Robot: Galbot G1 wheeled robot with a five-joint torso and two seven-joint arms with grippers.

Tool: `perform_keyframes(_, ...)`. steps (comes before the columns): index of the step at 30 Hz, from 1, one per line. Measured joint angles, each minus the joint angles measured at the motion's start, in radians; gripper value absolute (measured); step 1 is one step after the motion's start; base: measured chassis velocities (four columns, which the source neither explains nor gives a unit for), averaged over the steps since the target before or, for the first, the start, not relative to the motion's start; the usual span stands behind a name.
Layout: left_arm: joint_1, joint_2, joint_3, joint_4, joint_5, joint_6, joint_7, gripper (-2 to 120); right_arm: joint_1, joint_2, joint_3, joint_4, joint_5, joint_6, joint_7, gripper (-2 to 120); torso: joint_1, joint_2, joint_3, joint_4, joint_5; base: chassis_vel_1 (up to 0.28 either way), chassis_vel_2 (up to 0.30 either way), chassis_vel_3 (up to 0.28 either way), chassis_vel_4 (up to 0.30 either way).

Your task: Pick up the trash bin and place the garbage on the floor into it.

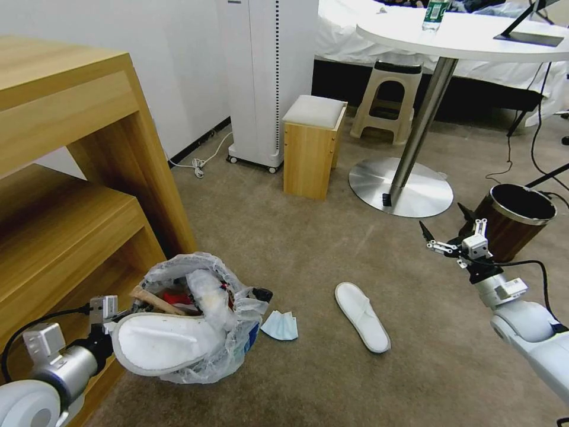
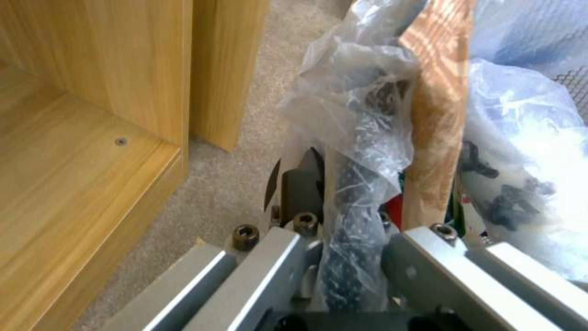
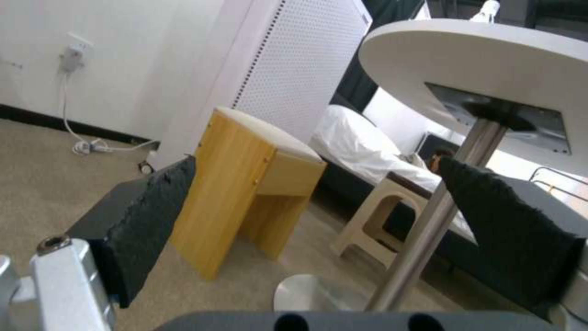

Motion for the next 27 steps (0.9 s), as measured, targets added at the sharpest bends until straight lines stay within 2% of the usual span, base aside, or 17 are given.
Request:
perform_keyframes(15, -0.009, 0.010, -0.003, 0.007, -0.011, 0.000, -0.003, 0, 0.009, 0.008, -0.013, -0.013, -0.003, 0.003, -0.004, 100, 0.000, 0.000, 0.000, -0.0001, 0.0000, -0.014, 0.018, 0.013, -0.017)
perform_keyframes(23, -0.002, 0.023, -0.012, 0.002, -0.037, 0.030, -0.023, 0, 0.024, 0.012, -0.031, -0.028, -0.005, 0.011, -0.012, 100, 0.000, 0.000, 0.000, -0.0001, 0.0001, -0.034, 0.022, 0.021, -0.029)
perform_keyframes(27, 0.006, 0.026, -0.013, -0.006, -0.068, 0.055, -0.051, 0, 0.028, 0.013, -0.037, -0.036, -0.005, 0.013, -0.015, 100, 0.000, 0.000, 0.000, -0.0001, -0.0003, -0.065, 0.061, 0.073, -0.059)
